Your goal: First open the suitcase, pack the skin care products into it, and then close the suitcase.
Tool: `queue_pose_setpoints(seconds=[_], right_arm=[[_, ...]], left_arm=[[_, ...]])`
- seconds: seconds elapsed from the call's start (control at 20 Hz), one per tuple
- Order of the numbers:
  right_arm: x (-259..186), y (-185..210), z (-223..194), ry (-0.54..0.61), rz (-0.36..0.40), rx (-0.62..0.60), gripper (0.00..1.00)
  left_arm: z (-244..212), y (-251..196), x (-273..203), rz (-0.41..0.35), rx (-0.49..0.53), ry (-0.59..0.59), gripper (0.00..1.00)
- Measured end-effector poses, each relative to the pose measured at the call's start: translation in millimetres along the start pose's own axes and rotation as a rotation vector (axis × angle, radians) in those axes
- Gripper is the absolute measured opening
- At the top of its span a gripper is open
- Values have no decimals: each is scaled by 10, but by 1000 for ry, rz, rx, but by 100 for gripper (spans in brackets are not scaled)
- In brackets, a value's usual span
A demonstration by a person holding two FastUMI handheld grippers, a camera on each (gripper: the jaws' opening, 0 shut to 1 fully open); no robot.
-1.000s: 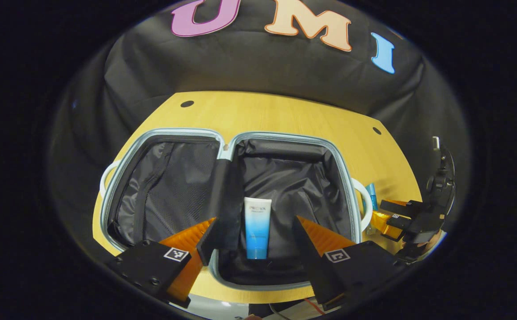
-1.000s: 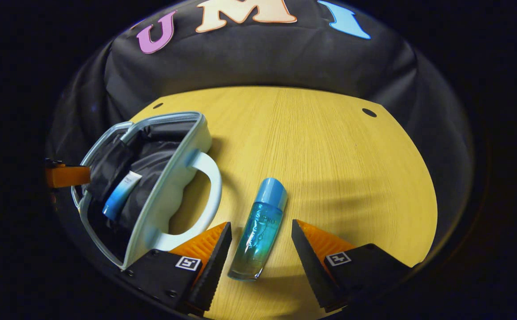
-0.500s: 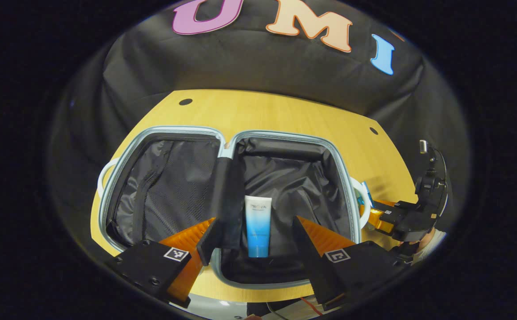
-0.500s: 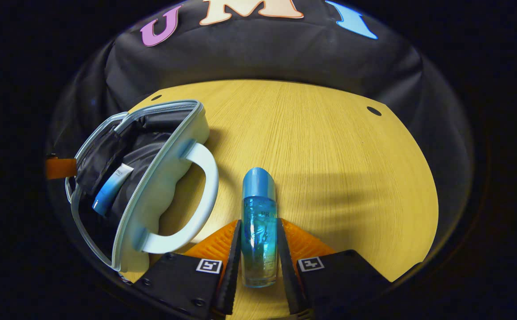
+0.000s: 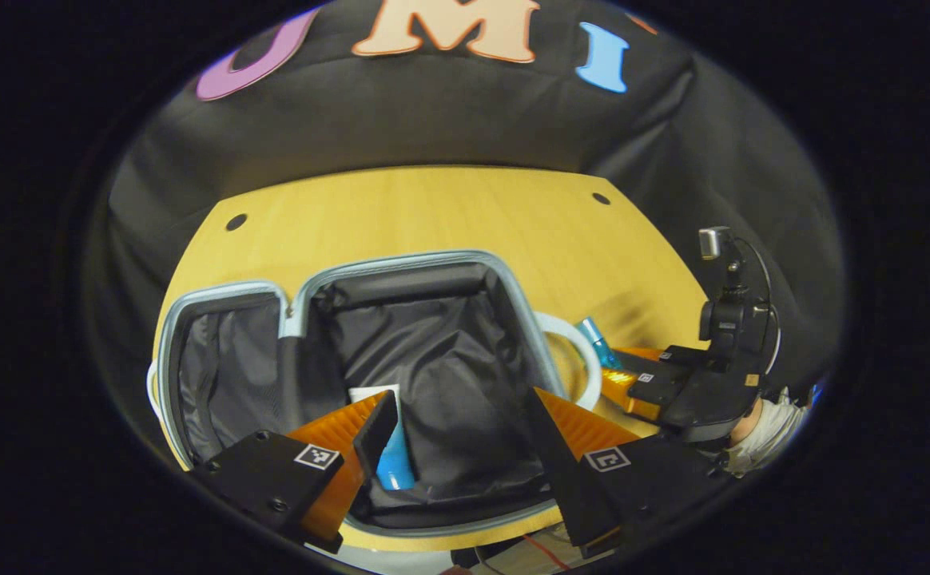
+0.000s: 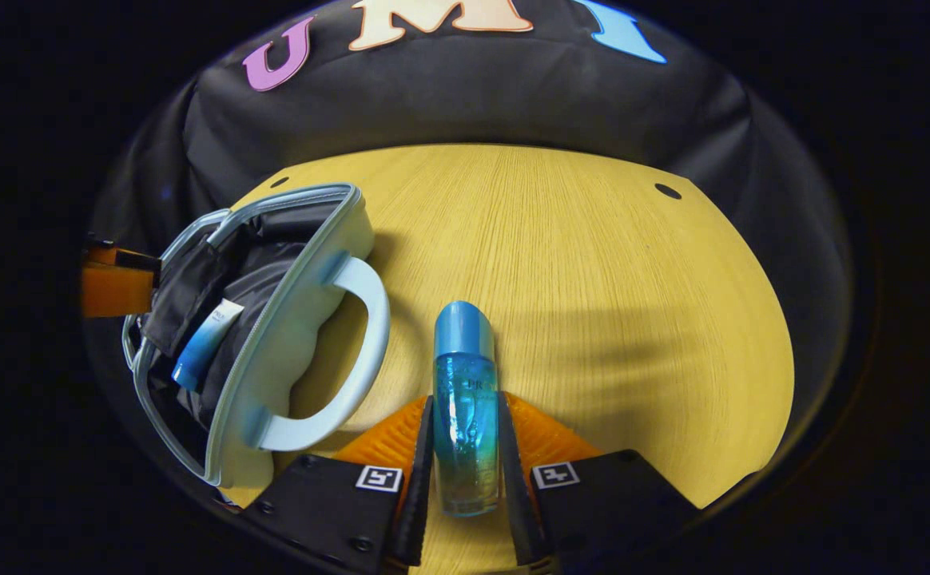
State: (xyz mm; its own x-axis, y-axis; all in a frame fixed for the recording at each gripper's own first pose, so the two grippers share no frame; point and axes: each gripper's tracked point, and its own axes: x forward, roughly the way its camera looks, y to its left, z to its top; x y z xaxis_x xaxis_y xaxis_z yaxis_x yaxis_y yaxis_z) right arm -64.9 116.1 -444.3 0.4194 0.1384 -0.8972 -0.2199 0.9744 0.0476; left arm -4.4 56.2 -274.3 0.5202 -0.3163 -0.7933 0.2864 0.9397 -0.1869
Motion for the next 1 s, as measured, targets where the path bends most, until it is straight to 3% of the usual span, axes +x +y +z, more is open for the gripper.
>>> queue_pose_setpoints(seconds=[0.15, 0.25, 0.55, 0.75, 0.8, 0.85, 1.0], right_arm=[[-64, 46, -33, 0, 49, 98, 44], [-148, 89, -100, 10, 96, 186, 40], [-386, 305, 23, -13, 242, 459, 42], [-626, 401, 265, -57, 298, 503, 39], [-670, 451, 345, -66, 312, 512, 42], [-702, 532, 398, -66, 329, 516, 39], [-767, 899, 545, -59, 398, 535, 42]], left_arm=[[-10, -137, 38, -35, 13, -10, 95], [-49, -121, 2, -42, -2, -18, 95], [-120, 269, -208, 9, -106, -64, 95], [-250, 612, -318, 53, -180, -72, 95], [-281, 691, -341, 60, -198, -73, 95], [-312, 780, -368, 72, -214, -76, 95], [-358, 1022, -420, 95, -250, -86, 95]])
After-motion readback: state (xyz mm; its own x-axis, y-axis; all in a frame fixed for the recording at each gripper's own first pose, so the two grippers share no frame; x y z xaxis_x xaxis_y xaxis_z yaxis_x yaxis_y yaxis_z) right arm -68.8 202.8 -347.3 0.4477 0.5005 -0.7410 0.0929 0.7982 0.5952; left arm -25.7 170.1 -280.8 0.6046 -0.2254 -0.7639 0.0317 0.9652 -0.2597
